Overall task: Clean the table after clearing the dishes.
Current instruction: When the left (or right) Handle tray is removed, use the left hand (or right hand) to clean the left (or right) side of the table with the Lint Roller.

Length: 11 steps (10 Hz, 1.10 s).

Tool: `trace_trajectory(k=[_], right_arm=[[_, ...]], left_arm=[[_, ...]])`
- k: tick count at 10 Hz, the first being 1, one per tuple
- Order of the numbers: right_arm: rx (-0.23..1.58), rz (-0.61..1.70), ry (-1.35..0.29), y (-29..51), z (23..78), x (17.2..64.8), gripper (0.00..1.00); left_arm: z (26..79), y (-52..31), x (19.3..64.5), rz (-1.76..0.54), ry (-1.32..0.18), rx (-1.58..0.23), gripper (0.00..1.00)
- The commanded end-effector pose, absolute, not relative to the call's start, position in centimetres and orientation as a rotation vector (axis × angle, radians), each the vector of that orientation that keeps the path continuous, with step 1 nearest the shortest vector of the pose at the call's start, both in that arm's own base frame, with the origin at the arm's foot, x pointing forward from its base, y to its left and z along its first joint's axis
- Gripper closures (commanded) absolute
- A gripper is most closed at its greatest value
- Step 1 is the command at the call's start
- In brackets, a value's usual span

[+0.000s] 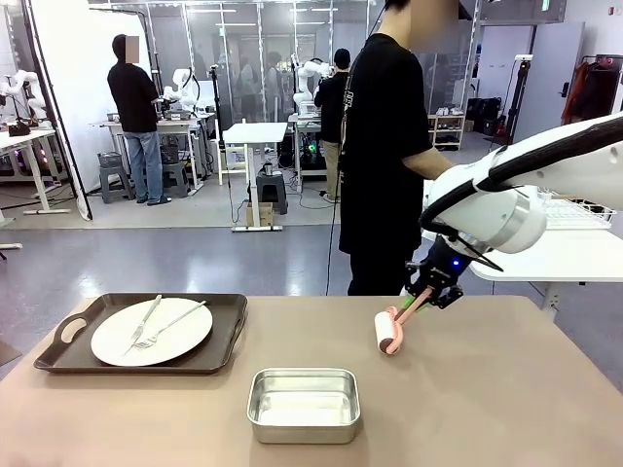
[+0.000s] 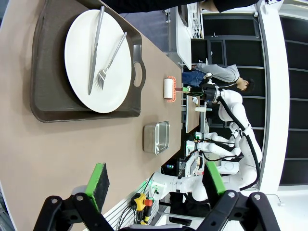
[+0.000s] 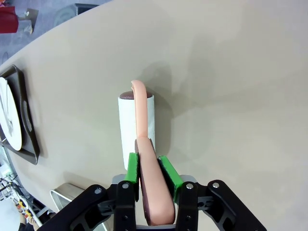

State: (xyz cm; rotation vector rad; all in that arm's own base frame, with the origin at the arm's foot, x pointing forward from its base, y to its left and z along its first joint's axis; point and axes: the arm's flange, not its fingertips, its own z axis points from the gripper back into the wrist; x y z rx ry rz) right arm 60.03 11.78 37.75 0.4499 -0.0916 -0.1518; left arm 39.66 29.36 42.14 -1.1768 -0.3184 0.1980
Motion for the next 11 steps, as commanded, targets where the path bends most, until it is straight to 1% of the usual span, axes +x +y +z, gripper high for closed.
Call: trace_trajectory(k=[1,6,8,11], right_arm=[[0.450,-0.135,-0.079,8.4,35.5,59.1,0.77],[0.540,-0.181,-0.099,0.3,34.9,57.5,0.77],[0.531,-0.179,-0.088,-2.2,34.6,57.0,0.77],[0.531,-0.235,-0.082,-5.9,34.6,56.7,0.77]], left_arm=[[42.2,29.4,39.6,0.205,-0.335,-1.185,0.00],[42.2,29.4,39.6,0.205,-0.335,-1.185,0.00],[42.2,29.4,39.6,0.205,-0.335,-1.185,0.00],[42.2,29.4,39.6,0.205,-0.335,-1.185,0.00]])
